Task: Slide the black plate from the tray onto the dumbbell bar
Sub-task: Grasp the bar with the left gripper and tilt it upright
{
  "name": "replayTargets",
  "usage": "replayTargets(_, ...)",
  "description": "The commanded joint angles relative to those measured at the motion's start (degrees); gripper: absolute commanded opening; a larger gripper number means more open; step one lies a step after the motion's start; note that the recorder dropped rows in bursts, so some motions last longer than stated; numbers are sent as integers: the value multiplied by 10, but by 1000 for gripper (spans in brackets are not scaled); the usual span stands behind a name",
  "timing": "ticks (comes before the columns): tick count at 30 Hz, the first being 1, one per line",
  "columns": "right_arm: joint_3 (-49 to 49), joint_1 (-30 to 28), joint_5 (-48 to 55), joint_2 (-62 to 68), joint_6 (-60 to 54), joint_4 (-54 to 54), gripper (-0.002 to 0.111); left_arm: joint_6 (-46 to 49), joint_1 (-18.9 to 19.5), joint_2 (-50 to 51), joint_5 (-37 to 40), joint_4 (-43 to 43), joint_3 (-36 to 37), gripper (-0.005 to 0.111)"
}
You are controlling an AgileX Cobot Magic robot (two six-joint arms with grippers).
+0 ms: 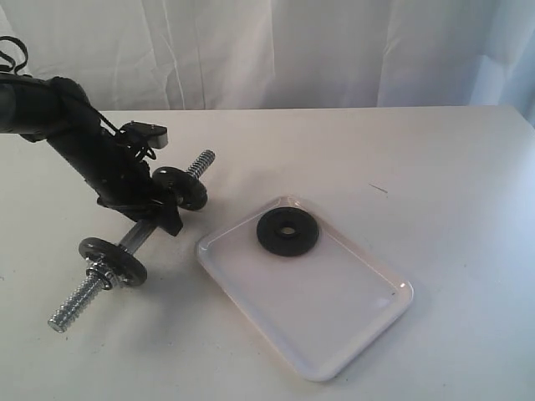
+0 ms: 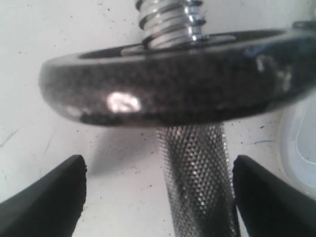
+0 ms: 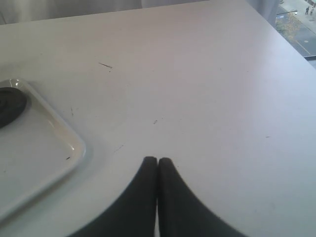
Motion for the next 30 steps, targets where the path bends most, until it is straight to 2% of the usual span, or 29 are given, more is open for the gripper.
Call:
replayTargets(1, 3, -3, -7, -1, 1, -1, 0, -4, -12, -2, 13, -11, -3, 82)
replayTargets(9, 3, -3, -7, -1, 1, -1, 0, -4, -42, -1, -20, -4, -3, 82)
replayTargets(17, 3, -3, -7, -1, 1, -1, 0, -4, -42, 31, 10, 4, -3, 82)
replayTargets(24, 3, -3, -5, -1, 8, -1, 0, -4, -42, 37, 1, -4, -3, 81)
replayTargets(26, 3, -3, -5, -1, 9, -1, 0, -6, -42, 37, 0, -4, -3, 66)
replayTargets(30, 3, -3, -5, -1, 9, -1, 0, -6, -42, 37, 9, -4, -3, 15)
